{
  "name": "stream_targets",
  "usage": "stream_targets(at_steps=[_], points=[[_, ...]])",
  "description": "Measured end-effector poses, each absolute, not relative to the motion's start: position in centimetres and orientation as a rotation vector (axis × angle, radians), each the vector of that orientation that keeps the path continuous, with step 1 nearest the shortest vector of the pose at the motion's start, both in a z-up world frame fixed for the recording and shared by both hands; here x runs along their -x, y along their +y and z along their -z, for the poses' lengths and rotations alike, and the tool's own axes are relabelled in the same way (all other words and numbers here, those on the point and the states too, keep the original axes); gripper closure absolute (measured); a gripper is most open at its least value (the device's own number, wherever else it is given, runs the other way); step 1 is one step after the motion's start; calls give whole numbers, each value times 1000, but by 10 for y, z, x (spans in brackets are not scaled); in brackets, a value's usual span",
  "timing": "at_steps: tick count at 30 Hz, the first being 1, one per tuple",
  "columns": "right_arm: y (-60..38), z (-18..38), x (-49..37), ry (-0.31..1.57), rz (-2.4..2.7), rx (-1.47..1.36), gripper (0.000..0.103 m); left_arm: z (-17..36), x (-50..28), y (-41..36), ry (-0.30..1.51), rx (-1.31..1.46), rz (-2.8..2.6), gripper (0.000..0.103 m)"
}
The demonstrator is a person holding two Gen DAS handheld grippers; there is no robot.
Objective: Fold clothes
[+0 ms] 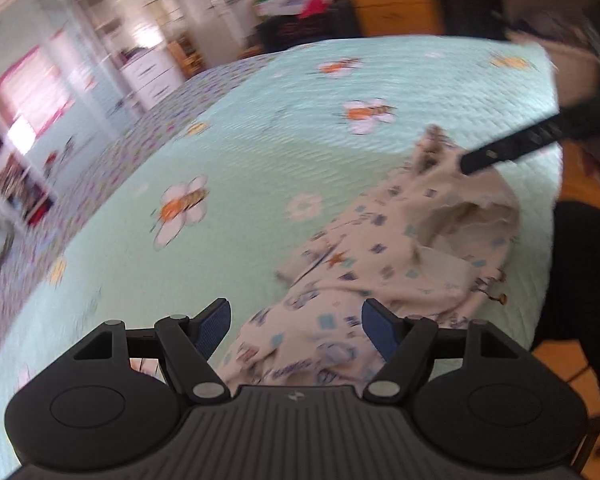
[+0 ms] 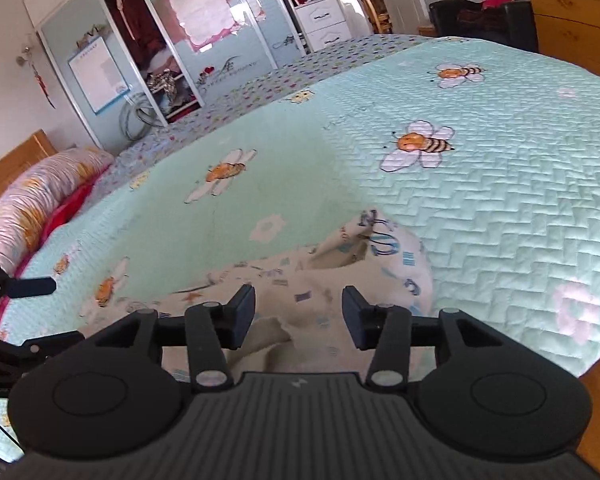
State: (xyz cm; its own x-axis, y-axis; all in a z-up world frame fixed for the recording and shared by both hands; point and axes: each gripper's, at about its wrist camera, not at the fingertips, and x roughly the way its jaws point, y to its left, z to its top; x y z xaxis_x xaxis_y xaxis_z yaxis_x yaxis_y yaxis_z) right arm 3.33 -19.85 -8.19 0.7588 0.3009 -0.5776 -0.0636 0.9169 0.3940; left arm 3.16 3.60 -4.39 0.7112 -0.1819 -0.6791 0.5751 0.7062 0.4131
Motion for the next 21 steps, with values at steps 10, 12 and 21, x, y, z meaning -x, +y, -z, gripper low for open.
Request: stream_targets(at_steps=[10,12,21], points=[[-223,94,-28,710,-168,-476,53,121,-42,-30,773,-1049,660,39],[-224,94,-27,710,-172,-483,53,117,-53,-24,780,-944,610,82],[-230,84,-19,678,-186,-481,52,35,-42,31,650,-475,550,89]])
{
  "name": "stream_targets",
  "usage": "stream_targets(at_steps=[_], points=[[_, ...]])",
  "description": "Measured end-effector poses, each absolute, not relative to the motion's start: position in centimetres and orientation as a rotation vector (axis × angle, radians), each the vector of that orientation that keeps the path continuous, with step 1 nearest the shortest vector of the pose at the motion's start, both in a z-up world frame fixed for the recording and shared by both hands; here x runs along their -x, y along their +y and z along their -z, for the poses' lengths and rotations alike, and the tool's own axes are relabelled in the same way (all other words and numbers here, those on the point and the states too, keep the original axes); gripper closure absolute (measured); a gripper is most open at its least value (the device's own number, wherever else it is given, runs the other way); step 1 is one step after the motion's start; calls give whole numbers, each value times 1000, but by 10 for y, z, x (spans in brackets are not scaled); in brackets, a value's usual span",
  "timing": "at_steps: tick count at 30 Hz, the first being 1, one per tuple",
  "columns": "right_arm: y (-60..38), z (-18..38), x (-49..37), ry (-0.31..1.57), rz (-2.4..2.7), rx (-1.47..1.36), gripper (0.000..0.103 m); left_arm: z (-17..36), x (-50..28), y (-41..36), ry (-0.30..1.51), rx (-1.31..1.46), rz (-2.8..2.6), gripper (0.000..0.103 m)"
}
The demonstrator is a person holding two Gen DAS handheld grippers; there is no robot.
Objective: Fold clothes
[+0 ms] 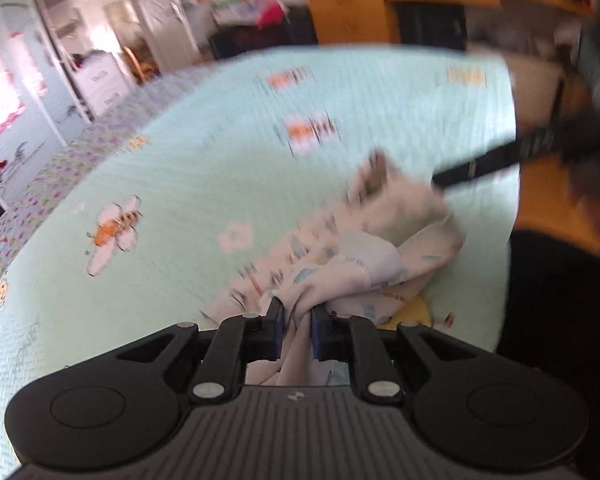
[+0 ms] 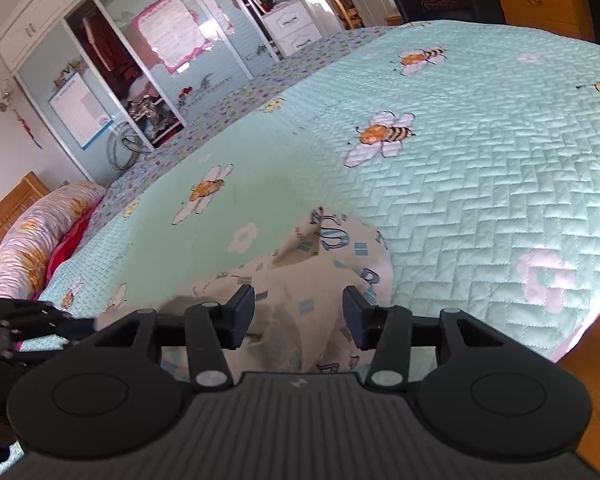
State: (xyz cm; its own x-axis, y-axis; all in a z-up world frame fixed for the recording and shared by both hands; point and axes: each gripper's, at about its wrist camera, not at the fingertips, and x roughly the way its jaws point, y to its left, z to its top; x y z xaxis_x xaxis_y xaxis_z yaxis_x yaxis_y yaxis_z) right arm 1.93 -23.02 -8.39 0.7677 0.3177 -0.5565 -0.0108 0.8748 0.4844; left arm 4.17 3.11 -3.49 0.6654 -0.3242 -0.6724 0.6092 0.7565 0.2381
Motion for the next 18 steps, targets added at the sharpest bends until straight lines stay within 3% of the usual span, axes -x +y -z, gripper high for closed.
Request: stream_targets(at_steps=[12,18], points=[[-210,85,-17,739,-295,-383,47,15,18,82,551,-291,368,88],[-155,74,20,648,-534,105,31,-1,24,101,536,-275,294,87]])
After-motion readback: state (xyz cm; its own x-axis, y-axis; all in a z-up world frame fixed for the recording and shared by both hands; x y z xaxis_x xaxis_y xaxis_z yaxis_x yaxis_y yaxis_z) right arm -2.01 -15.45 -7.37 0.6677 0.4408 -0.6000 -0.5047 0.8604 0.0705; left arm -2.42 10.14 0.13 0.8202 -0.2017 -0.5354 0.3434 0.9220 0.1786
